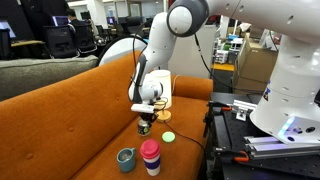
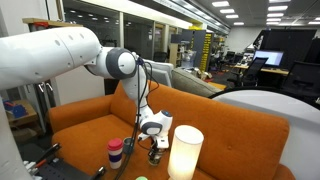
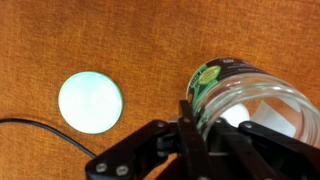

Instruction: Move the bottle to the left

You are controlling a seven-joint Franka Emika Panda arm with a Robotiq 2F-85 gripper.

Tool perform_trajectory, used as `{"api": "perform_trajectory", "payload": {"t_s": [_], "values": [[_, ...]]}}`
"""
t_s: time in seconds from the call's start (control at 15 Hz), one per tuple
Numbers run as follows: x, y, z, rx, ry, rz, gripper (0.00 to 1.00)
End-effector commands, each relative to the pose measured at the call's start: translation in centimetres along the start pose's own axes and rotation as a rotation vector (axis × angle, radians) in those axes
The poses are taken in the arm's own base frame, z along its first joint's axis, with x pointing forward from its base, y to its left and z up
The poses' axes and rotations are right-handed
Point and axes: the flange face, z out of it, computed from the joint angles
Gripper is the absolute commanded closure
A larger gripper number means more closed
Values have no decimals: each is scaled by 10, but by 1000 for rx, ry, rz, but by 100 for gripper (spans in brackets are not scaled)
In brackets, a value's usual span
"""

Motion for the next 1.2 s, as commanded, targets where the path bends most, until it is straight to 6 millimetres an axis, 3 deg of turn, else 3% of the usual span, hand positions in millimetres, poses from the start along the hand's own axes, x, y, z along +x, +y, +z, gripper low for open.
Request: {"api": "perform_trajectory", "payload": {"t_s": [0.0, 0.47, 0.73, 1.13], "values": [[-17, 7, -29, -16, 11, -149, 98], [-60, -8, -81, -18, 139, -395, 98], [-95, -23, -104, -1, 207, -542, 98], [-177, -46, -118, 21, 266, -794, 98]]}}
